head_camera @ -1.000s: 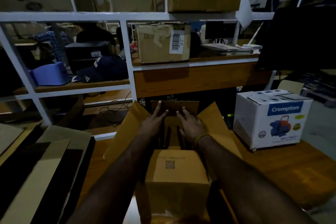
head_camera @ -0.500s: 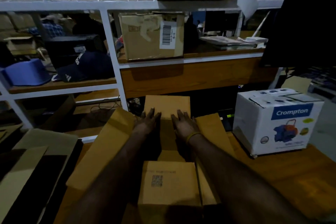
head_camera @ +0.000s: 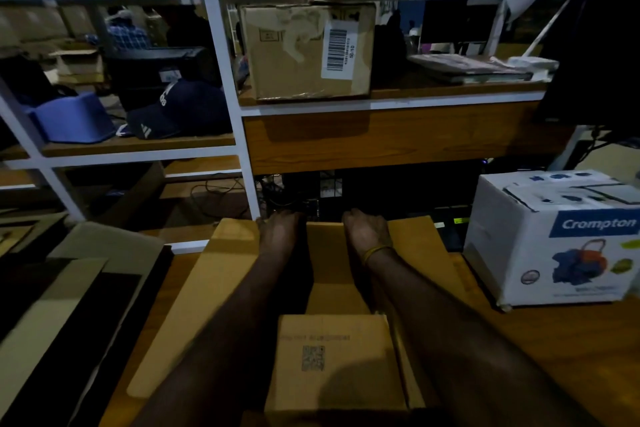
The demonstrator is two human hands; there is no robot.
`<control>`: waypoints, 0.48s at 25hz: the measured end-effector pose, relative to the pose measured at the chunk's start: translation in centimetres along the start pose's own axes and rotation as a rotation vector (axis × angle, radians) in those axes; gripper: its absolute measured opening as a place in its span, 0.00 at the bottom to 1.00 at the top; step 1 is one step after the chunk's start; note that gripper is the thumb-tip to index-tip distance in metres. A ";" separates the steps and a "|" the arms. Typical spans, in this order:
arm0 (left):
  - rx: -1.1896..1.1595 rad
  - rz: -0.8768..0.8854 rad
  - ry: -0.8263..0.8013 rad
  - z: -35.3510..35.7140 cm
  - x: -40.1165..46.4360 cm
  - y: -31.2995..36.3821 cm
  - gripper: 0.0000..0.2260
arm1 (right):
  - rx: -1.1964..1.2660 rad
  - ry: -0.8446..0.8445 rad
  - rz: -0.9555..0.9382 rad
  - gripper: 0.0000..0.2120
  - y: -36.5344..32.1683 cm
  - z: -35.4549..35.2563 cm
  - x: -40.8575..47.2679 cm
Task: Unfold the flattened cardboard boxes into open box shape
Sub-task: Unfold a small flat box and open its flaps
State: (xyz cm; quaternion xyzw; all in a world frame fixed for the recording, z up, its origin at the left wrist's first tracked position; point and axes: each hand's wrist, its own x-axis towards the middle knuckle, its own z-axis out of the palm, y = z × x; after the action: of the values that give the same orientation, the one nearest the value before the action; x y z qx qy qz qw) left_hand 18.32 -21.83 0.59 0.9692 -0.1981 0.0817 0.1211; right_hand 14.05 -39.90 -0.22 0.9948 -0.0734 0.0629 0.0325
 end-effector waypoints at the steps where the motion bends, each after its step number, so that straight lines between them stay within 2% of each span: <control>1: -0.005 -0.024 -0.005 -0.1 -0.2 0.1 0.14 | -0.024 0.000 -0.009 0.19 -0.2 0.3 -0.1; 4: 0.020 -0.051 -0.013 -0.2 -1.1 -0.1 0.16 | -0.018 0.002 -0.024 0.19 -0.5 1.0 -0.4; 12: 0.072 0.043 -0.104 -0.3 -5.2 -0.5 0.21 | 0.295 0.014 0.012 0.17 -1.5 -0.1 -5.8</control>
State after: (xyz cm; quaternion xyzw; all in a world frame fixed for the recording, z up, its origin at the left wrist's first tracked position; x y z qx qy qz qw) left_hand 13.78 -19.40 -0.29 0.9714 -0.2218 0.0409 0.0737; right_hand 8.59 -37.62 -0.94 0.9879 -0.0689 0.0799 -0.1138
